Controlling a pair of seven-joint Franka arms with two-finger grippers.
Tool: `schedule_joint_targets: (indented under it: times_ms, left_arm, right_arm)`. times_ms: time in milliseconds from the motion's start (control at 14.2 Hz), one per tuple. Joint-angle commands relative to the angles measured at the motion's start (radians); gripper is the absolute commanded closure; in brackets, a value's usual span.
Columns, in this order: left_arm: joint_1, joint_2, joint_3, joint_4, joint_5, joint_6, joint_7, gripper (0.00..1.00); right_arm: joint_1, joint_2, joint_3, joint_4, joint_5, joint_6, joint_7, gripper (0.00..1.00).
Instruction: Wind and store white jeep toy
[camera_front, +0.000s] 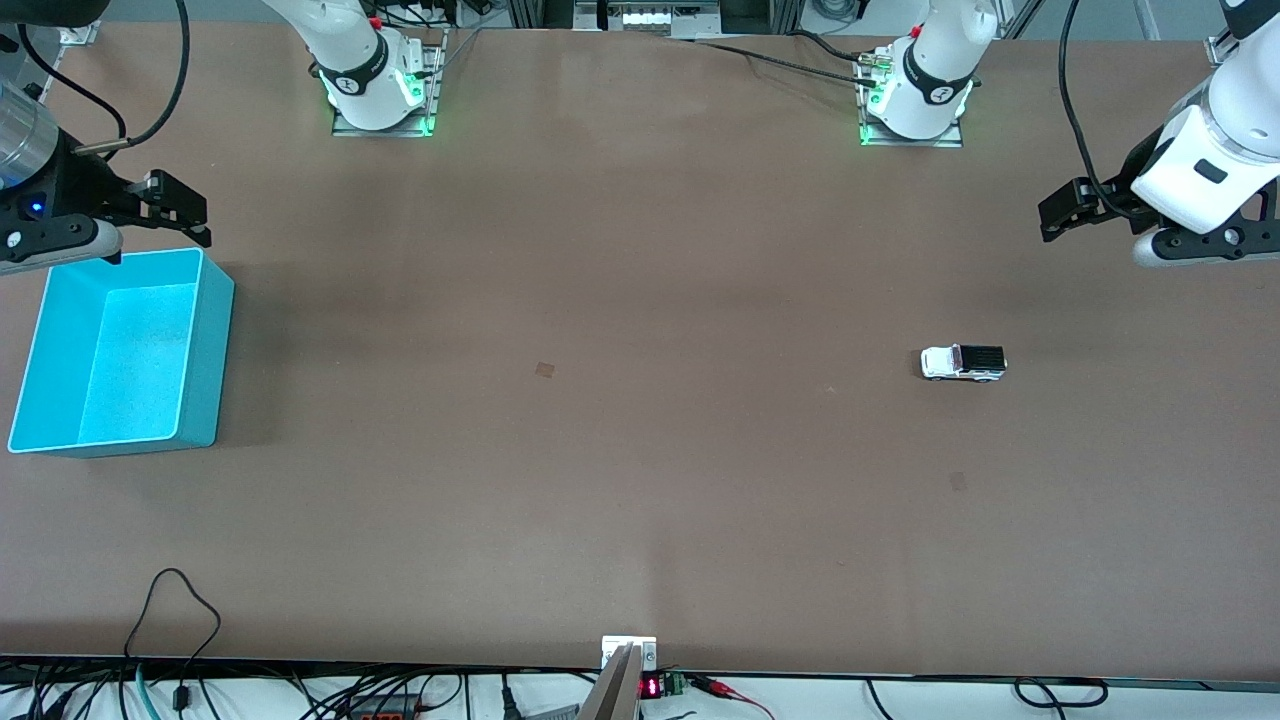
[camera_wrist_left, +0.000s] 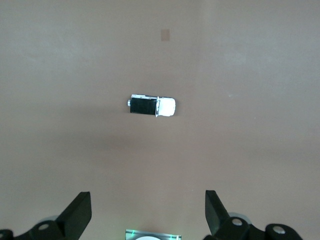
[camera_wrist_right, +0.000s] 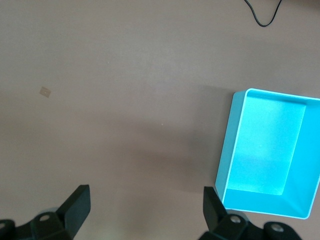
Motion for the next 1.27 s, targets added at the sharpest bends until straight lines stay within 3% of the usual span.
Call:
schedule_joint_targets:
  times_ms: [0, 282, 564, 917, 1199]
  left_arm:
    - [-0.002, 0.035, -0.003, 0.021, 0.016, -0.062, 0.012, 0.0]
    - [-0.022, 0.105, -0.003, 0.013, 0.017, -0.125, 0.145, 0.0]
    - [0.01, 0.171, 0.0, -0.03, 0.017, -0.032, 0.586, 0.0]
    - [0.081, 0.167, 0.002, -0.263, 0.029, 0.27, 1.068, 0.0]
    - [0.085, 0.171, 0.002, -0.49, 0.103, 0.667, 1.279, 0.0]
  right_arm:
    - [0.017, -0.019, -0.014, -0.017, -0.005, 0.0, -0.004, 0.0]
    - [0.017, -0.02, -0.014, -0.017, -0.003, -0.003, 0.006, 0.0]
    - [0.02, -0.022, -0.01, -0.019, -0.003, -0.003, 0.075, 0.0]
    - [0.021, -0.023, -0.007, -0.023, 0.009, -0.023, 0.193, 0.0]
    - [0.021, -0.023, -0.007, -0.023, 0.009, -0.032, 0.203, 0.0]
